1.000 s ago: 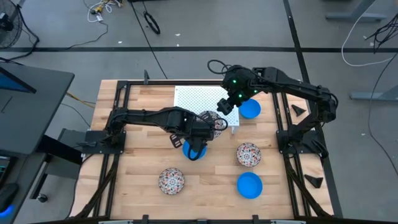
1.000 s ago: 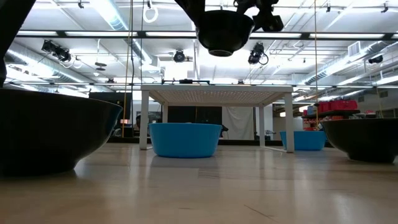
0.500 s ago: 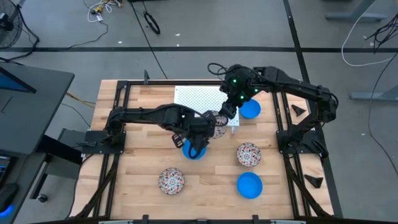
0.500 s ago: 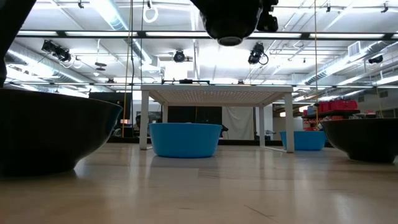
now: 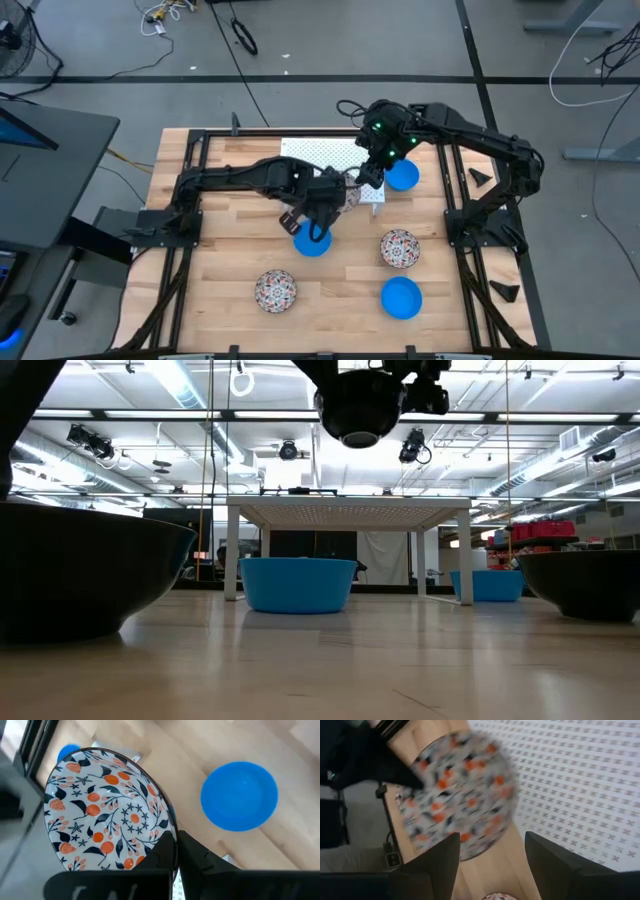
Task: Pick & Place Mini bowls
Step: Put the top left white patterned bowl on the shelf
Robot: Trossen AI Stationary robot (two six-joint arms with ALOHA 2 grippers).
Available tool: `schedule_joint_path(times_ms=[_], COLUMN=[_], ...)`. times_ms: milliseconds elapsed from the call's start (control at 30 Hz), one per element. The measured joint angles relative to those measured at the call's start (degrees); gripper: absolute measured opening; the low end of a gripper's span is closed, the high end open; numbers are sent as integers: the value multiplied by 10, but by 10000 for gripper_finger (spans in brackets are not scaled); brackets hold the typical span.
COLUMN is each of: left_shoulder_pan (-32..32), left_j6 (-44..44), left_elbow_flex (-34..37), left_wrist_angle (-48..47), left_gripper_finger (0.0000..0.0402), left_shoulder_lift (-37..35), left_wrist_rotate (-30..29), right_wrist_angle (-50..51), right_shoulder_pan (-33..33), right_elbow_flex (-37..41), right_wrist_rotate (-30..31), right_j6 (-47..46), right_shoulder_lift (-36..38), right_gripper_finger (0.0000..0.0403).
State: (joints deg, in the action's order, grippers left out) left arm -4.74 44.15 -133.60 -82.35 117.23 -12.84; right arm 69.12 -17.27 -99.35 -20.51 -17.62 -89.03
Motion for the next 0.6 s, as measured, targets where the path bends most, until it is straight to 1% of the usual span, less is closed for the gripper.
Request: schedule_joint_path(times_ms=[133,333,433,600], left_shoulder_pan=[11,13,11,7], left_j6=[-28,-28,-17,18], left_elbow_flex=[0,0,0,0], left_wrist_angle=[8,14,7,5], left_gripper_finger=[10,10,10,10], left_shoulder_lift=[0,-2,-2,-2], left_wrist_rotate=[6,20,5,1], right_wrist_angle=[0,-10,-12,-26], right_shoulder_pan=[0,0,0,0], right_elbow_flex=[0,0,0,0], right_wrist_rotate=[-1,0,1,5], right_j6=[-9,1,16,64], right_shoulder_lift=[0,0,0,0], right_gripper_finger=[226,226,226,226])
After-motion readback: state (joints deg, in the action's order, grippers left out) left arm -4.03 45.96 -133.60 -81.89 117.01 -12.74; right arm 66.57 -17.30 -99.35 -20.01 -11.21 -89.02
